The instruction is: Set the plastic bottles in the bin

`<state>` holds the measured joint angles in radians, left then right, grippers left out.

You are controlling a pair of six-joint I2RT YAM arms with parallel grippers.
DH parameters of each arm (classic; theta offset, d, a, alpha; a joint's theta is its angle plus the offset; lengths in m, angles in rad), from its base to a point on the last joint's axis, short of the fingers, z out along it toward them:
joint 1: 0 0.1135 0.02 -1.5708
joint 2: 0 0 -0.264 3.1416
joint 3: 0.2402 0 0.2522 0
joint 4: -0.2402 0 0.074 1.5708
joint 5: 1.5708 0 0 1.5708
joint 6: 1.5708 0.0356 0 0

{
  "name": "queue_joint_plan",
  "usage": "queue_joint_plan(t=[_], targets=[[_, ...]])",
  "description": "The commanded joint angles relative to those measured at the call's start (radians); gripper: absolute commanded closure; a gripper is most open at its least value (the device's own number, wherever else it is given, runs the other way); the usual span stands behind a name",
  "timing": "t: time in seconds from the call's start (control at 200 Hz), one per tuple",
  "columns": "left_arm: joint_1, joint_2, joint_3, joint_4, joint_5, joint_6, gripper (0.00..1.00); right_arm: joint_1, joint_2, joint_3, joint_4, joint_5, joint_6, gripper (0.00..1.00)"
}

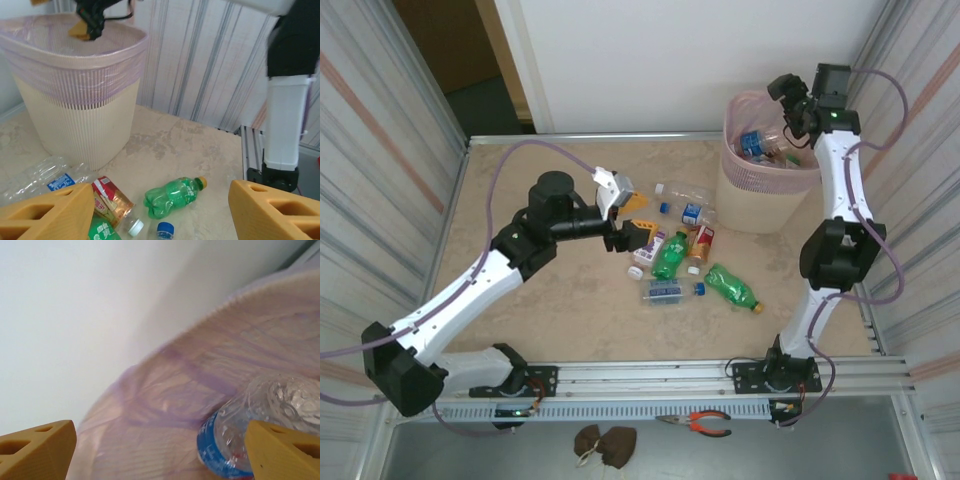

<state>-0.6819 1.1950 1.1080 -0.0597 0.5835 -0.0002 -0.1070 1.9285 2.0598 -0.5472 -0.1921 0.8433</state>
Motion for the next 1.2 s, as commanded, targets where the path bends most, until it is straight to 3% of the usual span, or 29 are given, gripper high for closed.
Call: queue_joint_plan(t=[0.0, 0.351, 0.631, 0.882, 1.197], targets=[[0.005, 0.039, 0.034, -0.064, -0.071, 0.0, 0.28, -0.005, -0.121, -0.017, -0.044, 0.003, -0.072, 0.13], [0.005, 0.235, 0.168, -0.304, -0.252, -0.027, 0.32, -0.015, -0.409, -0.272, -0.053, 0.011, -0.164, 0.12], [-0.01, 0.375, 0.221, -0.494, -0.31, -0.044, 0.37, -0.059, -0.62, -0.477, -0.062, 0.019, -0.184, 0.12], [-0.033, 0.478, 0.199, -0.602, -0.328, -0.065, 0.4, -0.059, -0.701, -0.563, -0.095, 0.028, -0.195, 0.12], [-0.035, 0.605, 0.187, -0.623, -0.318, -0.07, 0.46, -0.061, -0.733, -0.602, -0.102, 0.028, -0.202, 0.13]])
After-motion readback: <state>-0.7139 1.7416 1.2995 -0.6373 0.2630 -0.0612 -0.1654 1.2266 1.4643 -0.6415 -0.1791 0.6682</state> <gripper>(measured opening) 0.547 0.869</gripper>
